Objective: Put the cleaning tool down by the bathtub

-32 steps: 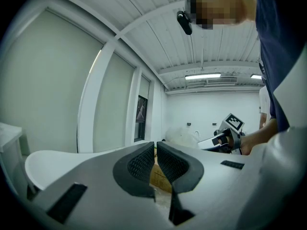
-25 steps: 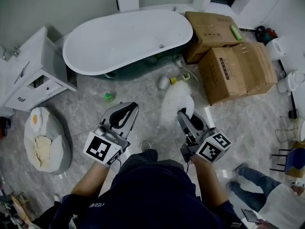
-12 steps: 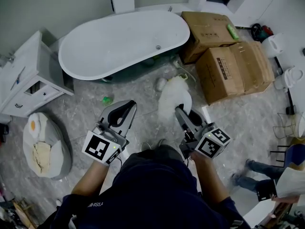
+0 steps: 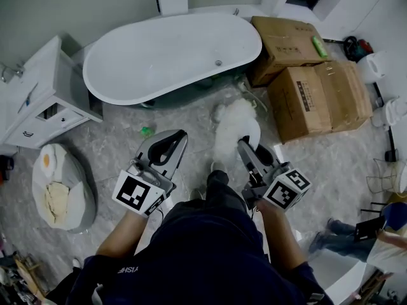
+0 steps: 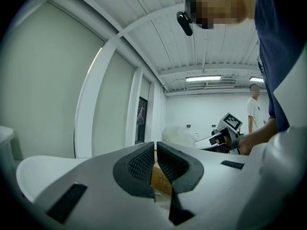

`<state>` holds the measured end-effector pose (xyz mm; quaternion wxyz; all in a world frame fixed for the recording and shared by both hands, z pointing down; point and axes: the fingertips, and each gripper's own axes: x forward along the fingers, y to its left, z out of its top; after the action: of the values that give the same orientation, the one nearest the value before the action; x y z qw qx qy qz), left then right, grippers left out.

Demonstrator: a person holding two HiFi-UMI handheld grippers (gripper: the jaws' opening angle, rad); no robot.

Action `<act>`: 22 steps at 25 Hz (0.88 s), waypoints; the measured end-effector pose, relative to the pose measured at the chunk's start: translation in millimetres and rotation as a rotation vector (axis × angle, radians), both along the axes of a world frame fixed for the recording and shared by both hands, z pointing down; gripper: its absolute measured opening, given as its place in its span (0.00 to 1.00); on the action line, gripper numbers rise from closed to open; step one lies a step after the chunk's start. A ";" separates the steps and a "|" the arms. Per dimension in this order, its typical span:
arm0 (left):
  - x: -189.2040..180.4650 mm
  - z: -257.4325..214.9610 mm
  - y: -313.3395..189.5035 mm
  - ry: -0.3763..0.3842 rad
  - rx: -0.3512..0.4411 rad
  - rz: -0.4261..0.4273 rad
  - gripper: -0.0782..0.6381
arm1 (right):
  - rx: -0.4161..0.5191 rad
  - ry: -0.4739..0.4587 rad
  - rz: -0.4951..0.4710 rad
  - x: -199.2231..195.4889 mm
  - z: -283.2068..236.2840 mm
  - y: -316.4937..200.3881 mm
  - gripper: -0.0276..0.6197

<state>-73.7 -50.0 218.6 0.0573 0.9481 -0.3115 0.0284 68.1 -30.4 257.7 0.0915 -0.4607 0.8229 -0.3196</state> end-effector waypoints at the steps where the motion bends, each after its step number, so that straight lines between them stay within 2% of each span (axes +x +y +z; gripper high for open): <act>1: 0.5 2.1 -4.1 -0.003 -0.003 -0.007 0.17 | -0.001 -0.002 -0.006 1.2 2.2 -5.6 0.18; 7: 7.1 11.9 -35.1 -0.026 -0.021 -0.055 0.17 | -0.020 -0.012 -0.052 9.6 18.8 -47.5 0.18; 14: 23.4 35.7 -89.4 -0.064 -0.078 -0.109 0.17 | -0.068 -0.018 -0.108 24.9 47.3 -110.4 0.18; 22: 49.9 77.9 -157.5 -0.142 -0.151 -0.162 0.17 | -0.141 -0.004 -0.179 49.3 100.2 -187.6 0.18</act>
<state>-23.8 -207.6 296.5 0.1084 0.9085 -0.3872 0.1139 117.4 -218.0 358.0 0.0315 -0.3901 0.8360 -0.3846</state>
